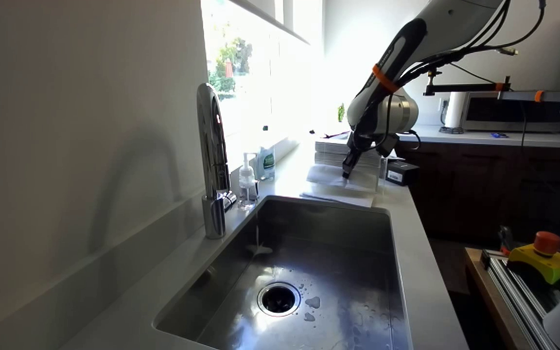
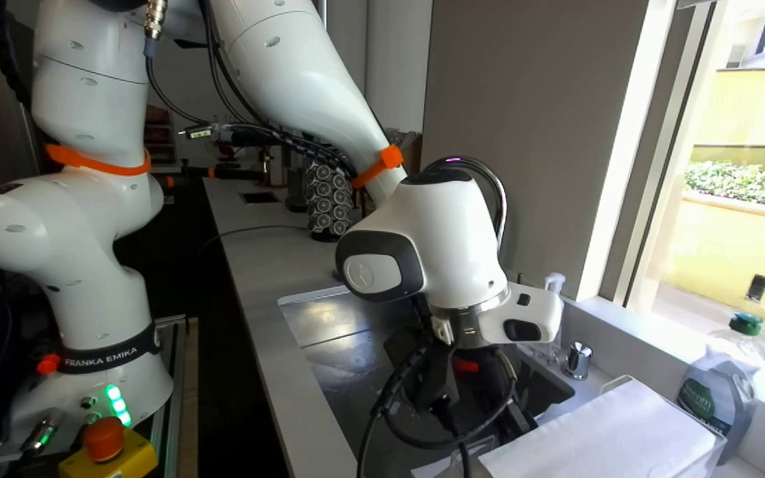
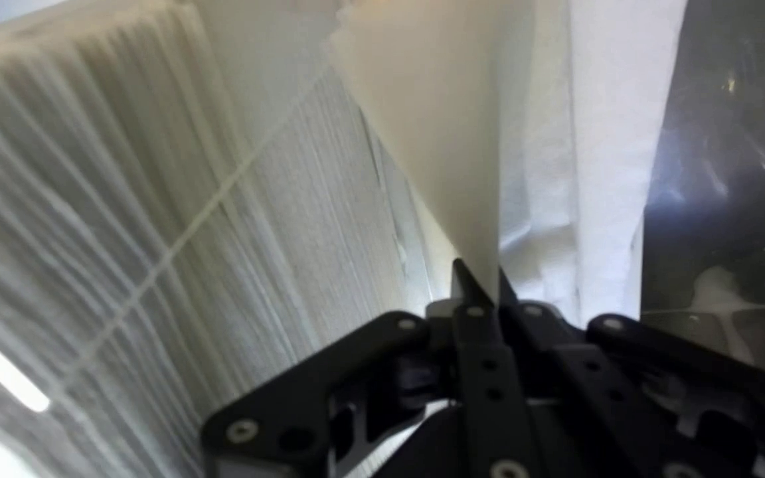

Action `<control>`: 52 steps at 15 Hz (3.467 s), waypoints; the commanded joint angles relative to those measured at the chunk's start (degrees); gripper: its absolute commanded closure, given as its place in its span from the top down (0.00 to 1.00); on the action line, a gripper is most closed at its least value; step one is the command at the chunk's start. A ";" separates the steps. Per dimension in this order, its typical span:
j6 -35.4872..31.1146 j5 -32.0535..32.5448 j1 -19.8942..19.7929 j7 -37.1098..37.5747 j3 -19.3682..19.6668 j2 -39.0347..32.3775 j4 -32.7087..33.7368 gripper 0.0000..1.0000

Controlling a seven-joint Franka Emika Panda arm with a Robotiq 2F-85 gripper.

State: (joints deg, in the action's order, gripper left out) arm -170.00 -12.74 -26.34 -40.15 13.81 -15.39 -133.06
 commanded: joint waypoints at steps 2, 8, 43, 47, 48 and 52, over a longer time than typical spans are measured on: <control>0.37 1.76 1.87 1.87 1.54 3.37 -1.85 0.00; 0.72 5.92 5.68 6.50 4.49 6.10 -1.95 0.00; 7.35 11.43 19.07 12.30 2.25 19.75 -6.05 0.00; 7.76 2.22 20.82 3.91 1.98 15.51 -5.82 0.00; 7.81 0.65 20.68 2.31 1.80 14.31 -5.69 0.00; 6.22 -0.98 20.13 0.62 1.43 13.05 -6.38 0.02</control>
State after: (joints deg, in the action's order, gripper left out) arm -163.78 -13.75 -6.21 -39.57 15.23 -2.38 -139.45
